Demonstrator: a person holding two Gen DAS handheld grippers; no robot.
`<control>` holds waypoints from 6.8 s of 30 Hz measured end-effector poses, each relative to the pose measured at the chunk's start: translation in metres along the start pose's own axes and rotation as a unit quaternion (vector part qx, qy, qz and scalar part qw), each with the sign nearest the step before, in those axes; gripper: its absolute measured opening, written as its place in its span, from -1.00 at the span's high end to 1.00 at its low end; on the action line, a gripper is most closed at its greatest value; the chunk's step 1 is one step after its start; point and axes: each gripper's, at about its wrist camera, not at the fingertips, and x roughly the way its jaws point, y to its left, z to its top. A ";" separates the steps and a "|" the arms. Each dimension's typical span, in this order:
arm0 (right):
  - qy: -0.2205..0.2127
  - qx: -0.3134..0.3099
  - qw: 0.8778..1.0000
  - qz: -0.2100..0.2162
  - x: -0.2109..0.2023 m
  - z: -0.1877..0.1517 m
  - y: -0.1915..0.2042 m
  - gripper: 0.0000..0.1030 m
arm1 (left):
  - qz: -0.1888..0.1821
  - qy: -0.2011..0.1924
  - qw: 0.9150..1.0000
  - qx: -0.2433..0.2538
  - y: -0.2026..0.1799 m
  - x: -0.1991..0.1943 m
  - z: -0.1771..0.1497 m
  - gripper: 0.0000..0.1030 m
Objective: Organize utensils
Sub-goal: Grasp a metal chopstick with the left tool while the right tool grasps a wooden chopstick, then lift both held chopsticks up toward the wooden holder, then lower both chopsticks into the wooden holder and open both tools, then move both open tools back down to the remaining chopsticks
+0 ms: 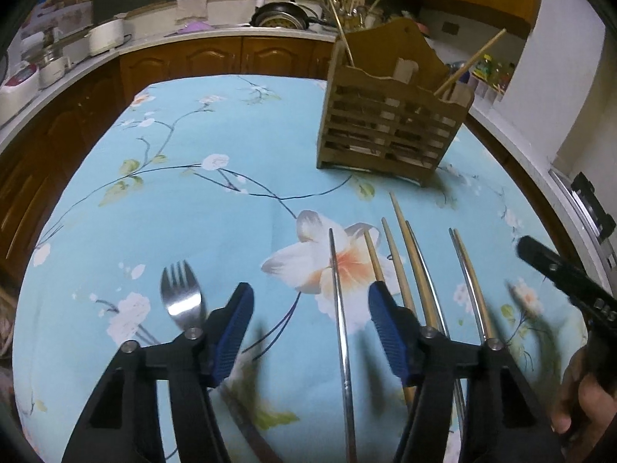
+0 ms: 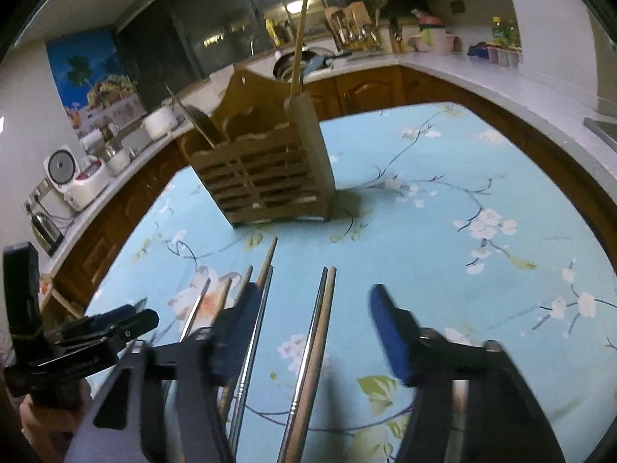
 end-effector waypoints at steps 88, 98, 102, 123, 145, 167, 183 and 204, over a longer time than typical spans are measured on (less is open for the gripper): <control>-0.178 0.001 0.983 0.040 -0.101 0.123 0.020 0.90 | -0.093 -0.180 0.979 -0.002 0.017 -0.103 0.086 0.95; -0.260 -0.005 0.965 0.028 -0.109 0.188 0.034 0.90 | -0.096 -0.257 0.962 -0.008 0.012 -0.096 0.158 0.95; -0.274 -0.003 0.962 0.016 -0.101 0.203 0.033 0.90 | -0.084 -0.282 0.956 -0.014 0.011 -0.077 0.177 0.95; -0.185 0.016 0.983 0.004 0.008 0.168 0.014 0.90 | -0.059 -0.202 0.977 -0.042 -0.002 0.059 0.171 0.94; -0.196 0.033 0.980 0.023 -0.016 0.158 0.004 -0.36 | -0.060 -0.216 0.974 -0.047 0.024 0.019 0.162 -0.08; -0.140 0.063 0.988 0.017 -0.065 0.024 -0.017 -0.82 | -0.018 -0.130 0.988 -0.083 0.051 -0.039 0.015 -0.44; -0.093 0.052 0.994 0.011 -0.050 -0.012 -0.009 -0.82 | -0.028 -0.060 0.996 -0.068 0.024 -0.036 -0.011 -0.44; -0.041 0.037 0.998 0.016 -0.013 0.003 -0.001 -0.30 | -0.024 0.024 0.999 -0.011 -0.016 0.021 0.017 -0.18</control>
